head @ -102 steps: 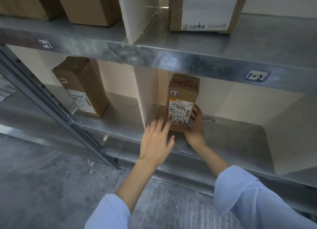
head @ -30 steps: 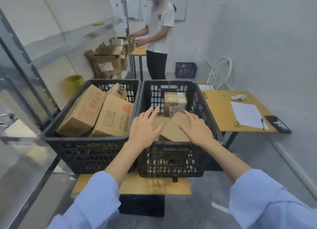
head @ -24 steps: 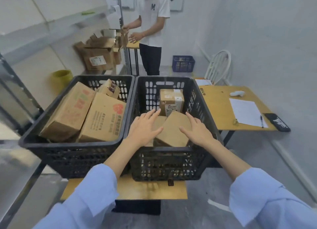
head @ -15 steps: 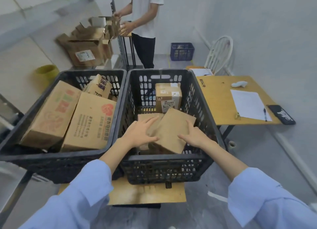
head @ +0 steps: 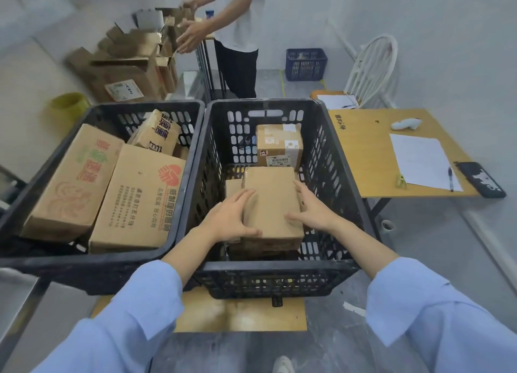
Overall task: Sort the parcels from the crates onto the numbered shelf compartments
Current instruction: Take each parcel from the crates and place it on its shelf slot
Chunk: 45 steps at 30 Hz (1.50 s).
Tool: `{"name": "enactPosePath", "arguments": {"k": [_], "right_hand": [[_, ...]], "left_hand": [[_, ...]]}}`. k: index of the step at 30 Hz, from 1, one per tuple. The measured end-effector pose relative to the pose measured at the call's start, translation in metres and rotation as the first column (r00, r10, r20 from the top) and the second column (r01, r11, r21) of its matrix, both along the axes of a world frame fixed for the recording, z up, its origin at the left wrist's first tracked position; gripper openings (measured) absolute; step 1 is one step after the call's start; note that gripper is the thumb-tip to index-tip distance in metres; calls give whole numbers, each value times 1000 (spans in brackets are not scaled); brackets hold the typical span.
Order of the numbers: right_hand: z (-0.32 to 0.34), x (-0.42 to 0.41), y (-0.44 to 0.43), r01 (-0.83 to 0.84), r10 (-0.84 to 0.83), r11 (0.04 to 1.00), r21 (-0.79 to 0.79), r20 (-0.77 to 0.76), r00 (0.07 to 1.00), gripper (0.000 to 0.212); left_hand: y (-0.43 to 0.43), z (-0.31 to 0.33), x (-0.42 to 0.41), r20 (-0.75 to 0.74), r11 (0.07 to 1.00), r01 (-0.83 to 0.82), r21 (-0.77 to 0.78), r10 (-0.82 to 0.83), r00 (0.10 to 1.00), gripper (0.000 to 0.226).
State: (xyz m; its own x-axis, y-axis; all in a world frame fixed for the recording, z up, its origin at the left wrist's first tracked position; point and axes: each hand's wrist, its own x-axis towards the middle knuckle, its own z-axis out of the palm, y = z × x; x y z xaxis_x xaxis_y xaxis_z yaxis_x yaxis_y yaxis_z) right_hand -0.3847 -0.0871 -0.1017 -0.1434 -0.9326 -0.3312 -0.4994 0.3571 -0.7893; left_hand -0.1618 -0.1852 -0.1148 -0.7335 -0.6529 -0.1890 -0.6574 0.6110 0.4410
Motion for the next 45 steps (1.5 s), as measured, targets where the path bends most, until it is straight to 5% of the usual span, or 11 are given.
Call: {"name": "enactPosePath", "arguments": {"k": [14,21,26,45], "right_hand": [[-14,5,2,-121,132,987,104,-110,985,133],[-7,6,1,-110,108,994,-6,-131,986,135],[5,2,1,-25,18,984,-174,-41,999,127],[65,36,40,254,-215,869,-424,137,967,92]], "left_hand": [[4,-10,-7,-34,977,-102,186,111,993,123],[6,-2,-6,-141,976,-108,190,136,981,118],[8,12,-3,-316,971,-154,185,207,926,115],[55,72,18,-655,956,-209,205,293,696,102]]}}
